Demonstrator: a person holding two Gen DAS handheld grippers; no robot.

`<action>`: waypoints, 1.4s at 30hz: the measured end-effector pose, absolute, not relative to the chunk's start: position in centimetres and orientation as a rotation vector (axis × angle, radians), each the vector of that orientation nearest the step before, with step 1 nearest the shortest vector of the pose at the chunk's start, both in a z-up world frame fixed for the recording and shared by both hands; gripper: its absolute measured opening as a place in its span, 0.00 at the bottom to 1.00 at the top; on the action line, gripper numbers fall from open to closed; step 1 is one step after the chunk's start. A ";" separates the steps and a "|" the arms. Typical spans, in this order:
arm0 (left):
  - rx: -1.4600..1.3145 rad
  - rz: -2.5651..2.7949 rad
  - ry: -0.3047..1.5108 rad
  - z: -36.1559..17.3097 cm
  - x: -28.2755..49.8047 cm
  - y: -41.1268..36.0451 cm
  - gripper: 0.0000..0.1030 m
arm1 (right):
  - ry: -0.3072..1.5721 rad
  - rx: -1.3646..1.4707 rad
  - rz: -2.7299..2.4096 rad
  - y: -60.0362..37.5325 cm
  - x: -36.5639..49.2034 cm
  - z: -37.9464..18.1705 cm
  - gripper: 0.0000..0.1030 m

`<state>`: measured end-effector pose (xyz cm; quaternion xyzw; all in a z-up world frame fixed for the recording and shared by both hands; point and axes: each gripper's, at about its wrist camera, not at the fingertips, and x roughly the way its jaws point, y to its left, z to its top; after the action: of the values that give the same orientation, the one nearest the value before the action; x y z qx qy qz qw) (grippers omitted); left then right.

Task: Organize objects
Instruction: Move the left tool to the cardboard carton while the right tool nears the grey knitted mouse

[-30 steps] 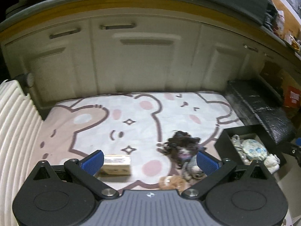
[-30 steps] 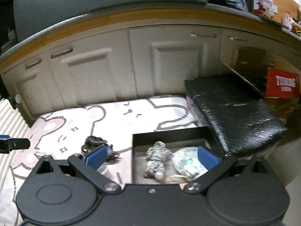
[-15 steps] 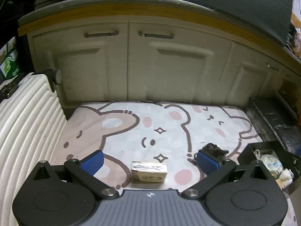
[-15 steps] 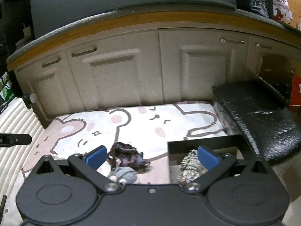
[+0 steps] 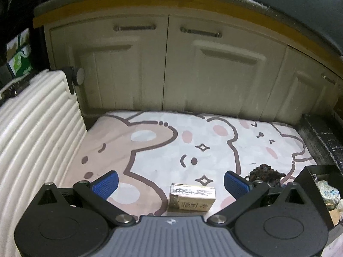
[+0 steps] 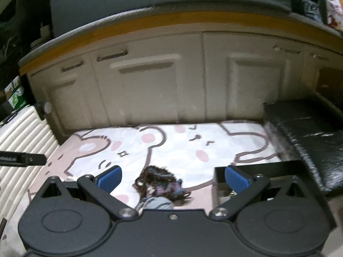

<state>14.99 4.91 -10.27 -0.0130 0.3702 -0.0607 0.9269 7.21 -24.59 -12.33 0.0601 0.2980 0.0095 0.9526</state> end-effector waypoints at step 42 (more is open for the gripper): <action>-0.036 -0.162 0.664 -19.3 16.2 2.8 0.92 | 0.630 -0.039 0.069 -20.8 8.7 -22.9 0.74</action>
<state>16.20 2.77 -19.34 -0.0178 0.3256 -0.0792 0.9420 8.73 -20.79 -22.91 -0.0191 0.3096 0.0338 0.9501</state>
